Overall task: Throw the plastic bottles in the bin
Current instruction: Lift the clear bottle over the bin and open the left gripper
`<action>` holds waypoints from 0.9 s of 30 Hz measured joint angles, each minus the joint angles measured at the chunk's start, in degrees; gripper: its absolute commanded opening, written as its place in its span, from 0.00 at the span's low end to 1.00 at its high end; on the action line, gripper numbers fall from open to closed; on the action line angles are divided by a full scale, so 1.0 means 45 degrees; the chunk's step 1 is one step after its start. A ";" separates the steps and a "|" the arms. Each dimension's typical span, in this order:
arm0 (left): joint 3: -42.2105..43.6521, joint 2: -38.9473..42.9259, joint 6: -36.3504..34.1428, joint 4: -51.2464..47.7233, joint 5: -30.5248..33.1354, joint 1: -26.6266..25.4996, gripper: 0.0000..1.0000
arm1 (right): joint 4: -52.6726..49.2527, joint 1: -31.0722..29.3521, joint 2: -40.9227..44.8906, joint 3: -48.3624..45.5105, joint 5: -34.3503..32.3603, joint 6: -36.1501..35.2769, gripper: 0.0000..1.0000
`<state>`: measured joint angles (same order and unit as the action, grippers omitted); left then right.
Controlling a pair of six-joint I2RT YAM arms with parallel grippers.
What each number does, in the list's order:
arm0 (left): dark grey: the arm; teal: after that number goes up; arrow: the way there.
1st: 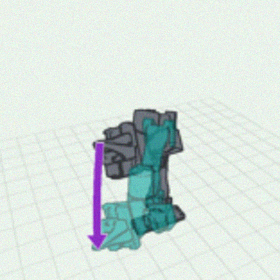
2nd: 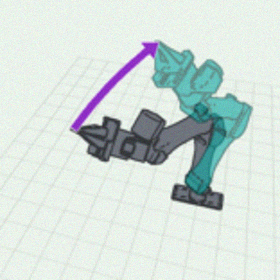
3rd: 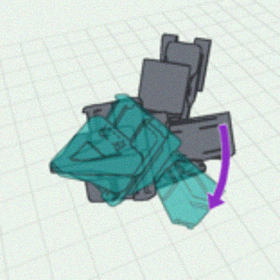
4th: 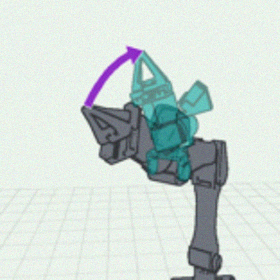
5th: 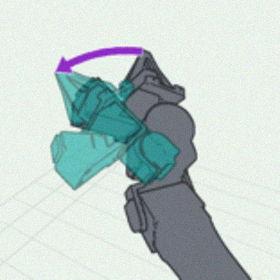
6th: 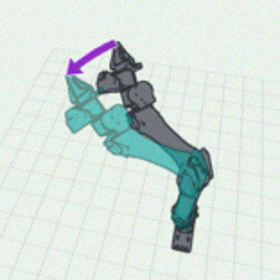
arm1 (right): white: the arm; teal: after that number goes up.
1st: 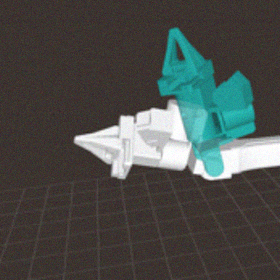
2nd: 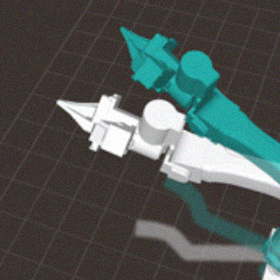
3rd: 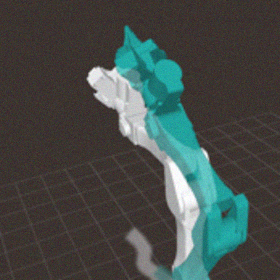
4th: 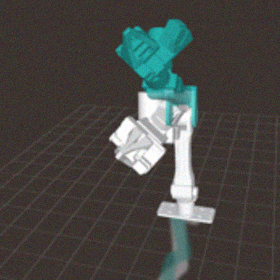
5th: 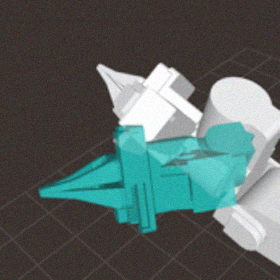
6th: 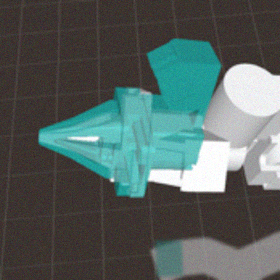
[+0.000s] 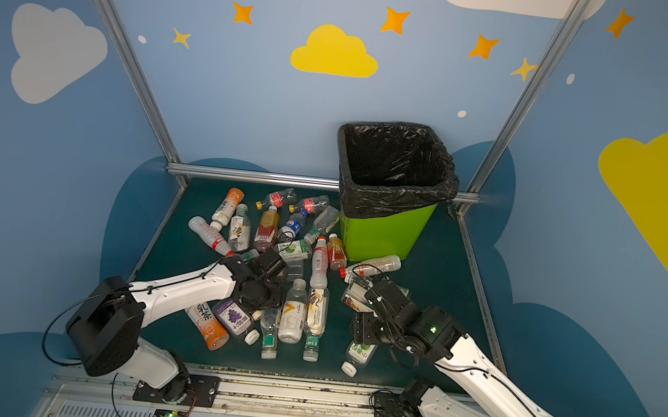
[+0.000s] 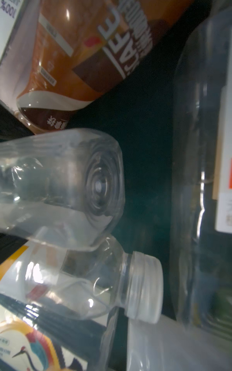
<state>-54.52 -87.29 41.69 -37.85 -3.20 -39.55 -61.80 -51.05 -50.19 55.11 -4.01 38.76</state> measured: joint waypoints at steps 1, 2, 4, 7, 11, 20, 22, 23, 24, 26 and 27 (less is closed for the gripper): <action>-0.0019 -0.0068 -0.0029 -0.0005 0.0024 0.0000 0.54 | -0.0005 0.0000 0.0005 0.0000 -0.0010 0.0000 0.77; -0.0102 -0.0160 -0.0083 -0.0053 0.0058 0.0000 0.52 | -0.0024 -0.0005 0.0010 0.0005 -0.0019 -0.0005 0.77; -0.0340 -0.0340 -0.0151 -0.0146 0.0165 0.0000 0.51 | -0.0063 -0.0005 0.0063 0.0015 -0.0112 -0.0010 0.77; -0.0826 -0.0398 -0.0228 -0.0423 0.0335 0.0000 0.50 | -0.0199 -0.0005 0.0238 0.0078 -0.0277 -0.0034 0.77; -0.2166 -0.0136 -0.0316 -0.1360 0.0695 0.0029 0.50 | -0.0325 -0.0005 0.0423 0.0355 -0.0510 -0.0063 0.77; -0.7762 0.2152 -0.1637 -0.0695 0.2535 0.0903 0.49 | 0.0306 -0.0005 -0.0199 0.0826 -0.0767 -0.0617 0.77; -0.9131 0.2205 -0.2283 0.0539 0.2623 0.1224 0.49 | 0.0578 -0.0005 -0.0602 0.1005 -0.0840 -0.0782 0.77; -0.9913 0.2025 -0.2633 0.1273 0.2599 0.1355 0.49 | 0.0714 -0.0005 -0.0835 0.1127 -0.0879 -0.0889 0.77; -1.0894 0.1574 -0.2963 0.1933 0.2511 0.1457 0.49 | 0.0835 0.0000 -0.1088 0.1273 -0.0913 -0.0981 0.77; -1.3318 0.0170 -0.3492 0.2827 0.2176 0.1496 0.49 | 0.1025 0.0000 -0.1598 0.1642 -0.1001 -0.1166 0.78; -1.5212 -0.1039 -0.3701 0.3079 0.1880 0.1496 0.49 | 0.1117 0.0000 -0.1875 0.1870 -0.1059 -0.1287 0.78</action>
<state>-122.98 -91.96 25.04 -23.99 5.26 -32.82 -56.77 -51.05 -58.63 63.53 -8.78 32.97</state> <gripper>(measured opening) 0.493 0.775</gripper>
